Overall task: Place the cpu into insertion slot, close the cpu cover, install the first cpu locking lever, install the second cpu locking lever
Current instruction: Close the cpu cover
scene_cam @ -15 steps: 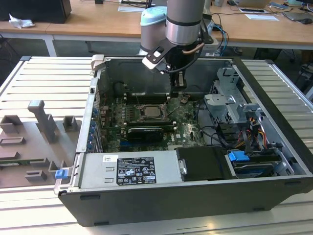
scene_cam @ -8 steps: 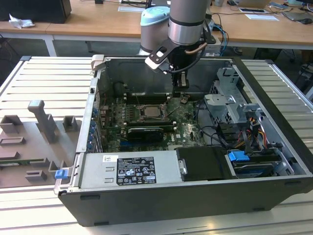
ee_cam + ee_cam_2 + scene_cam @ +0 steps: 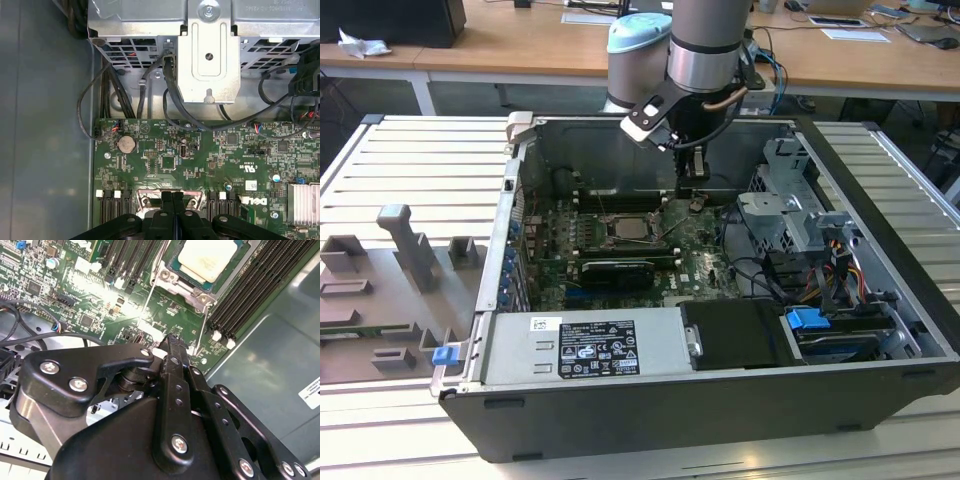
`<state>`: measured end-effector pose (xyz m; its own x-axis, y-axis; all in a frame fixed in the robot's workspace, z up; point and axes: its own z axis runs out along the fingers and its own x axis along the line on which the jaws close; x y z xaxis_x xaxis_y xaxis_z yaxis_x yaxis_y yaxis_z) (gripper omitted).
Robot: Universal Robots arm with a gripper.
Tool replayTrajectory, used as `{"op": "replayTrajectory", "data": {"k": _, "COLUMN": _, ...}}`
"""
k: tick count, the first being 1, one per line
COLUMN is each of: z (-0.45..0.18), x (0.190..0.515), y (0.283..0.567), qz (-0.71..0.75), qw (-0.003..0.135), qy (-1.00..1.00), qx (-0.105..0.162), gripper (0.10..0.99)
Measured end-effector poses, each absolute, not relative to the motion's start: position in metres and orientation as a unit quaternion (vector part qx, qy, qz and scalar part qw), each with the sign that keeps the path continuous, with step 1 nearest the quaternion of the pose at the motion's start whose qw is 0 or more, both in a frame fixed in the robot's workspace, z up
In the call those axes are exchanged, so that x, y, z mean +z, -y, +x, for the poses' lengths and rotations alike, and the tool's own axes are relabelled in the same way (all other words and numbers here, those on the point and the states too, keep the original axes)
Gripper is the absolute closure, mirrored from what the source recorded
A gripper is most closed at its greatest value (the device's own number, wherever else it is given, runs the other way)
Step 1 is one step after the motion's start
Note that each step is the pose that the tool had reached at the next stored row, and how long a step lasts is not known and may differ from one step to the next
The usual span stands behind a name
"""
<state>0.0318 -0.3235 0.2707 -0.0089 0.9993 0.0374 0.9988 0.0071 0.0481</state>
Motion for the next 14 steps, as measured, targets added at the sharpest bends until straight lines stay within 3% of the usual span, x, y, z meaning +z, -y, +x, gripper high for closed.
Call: {"op": "replayTrajectory", "data": {"k": 14, "z": 0.0428, "x": 0.2706, "y": 0.3235, "qz": 0.702, "qw": 0.004, "qy": -0.712, "qx": 0.030, "gripper": 0.980}}
